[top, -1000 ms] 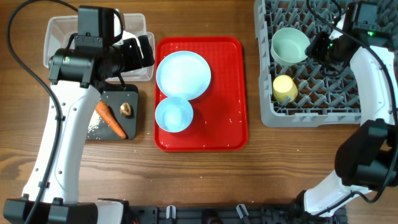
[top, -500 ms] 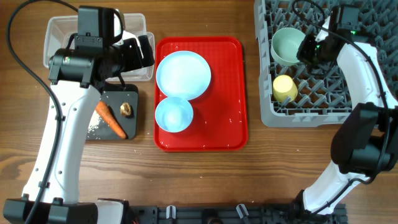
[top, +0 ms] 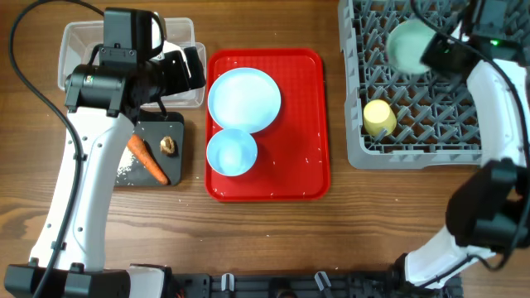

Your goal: Sort waste into correct bins and load items into the dishwasher rack

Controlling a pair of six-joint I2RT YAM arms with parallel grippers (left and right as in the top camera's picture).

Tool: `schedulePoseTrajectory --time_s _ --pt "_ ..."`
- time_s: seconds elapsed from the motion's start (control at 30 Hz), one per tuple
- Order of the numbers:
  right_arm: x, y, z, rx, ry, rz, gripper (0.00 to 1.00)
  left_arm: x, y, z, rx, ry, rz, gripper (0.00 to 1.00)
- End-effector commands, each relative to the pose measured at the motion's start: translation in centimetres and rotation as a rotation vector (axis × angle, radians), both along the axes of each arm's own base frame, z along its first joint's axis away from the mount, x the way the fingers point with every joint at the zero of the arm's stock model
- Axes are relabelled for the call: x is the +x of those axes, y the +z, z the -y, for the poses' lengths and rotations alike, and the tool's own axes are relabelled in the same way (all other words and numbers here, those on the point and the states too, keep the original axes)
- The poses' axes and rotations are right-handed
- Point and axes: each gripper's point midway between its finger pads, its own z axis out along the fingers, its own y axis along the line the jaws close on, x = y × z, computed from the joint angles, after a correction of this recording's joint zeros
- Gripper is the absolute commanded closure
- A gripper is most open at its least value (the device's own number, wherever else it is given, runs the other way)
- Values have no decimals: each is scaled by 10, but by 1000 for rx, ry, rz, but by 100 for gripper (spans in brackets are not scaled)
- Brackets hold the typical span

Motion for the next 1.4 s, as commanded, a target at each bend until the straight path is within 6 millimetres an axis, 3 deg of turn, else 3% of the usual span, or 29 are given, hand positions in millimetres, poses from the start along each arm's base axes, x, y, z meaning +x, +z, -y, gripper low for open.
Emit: schedulePoseTrajectory --time_s 0.0,0.07,0.27,0.37,0.47,0.6,0.73,1.0,1.37 --pt "-7 75 45 -319 -238 131 96 1 -5 -3 3 12 -13 0" --pt "-1 92 41 -477 -251 146 96 1 -5 -3 3 12 -13 0" --pt "39 126 -7 -842 -115 173 96 1 -5 -3 3 12 -13 0" --pt "58 110 -26 -1050 45 27 96 1 -5 -3 3 12 -13 0" --pt "62 82 -25 -1164 61 -128 96 1 -5 -3 3 12 -13 0" --pt "65 52 -29 -1183 94 -206 96 1 -5 -3 3 12 -13 0" --pt "70 30 -48 -1173 199 -233 96 1 -5 -3 3 12 -13 0" --pt "65 -2 -64 -1158 266 -277 96 1 -5 -3 3 12 -13 0" --pt "64 6 -60 -1169 190 -250 96 1 -5 -3 3 12 -13 0"
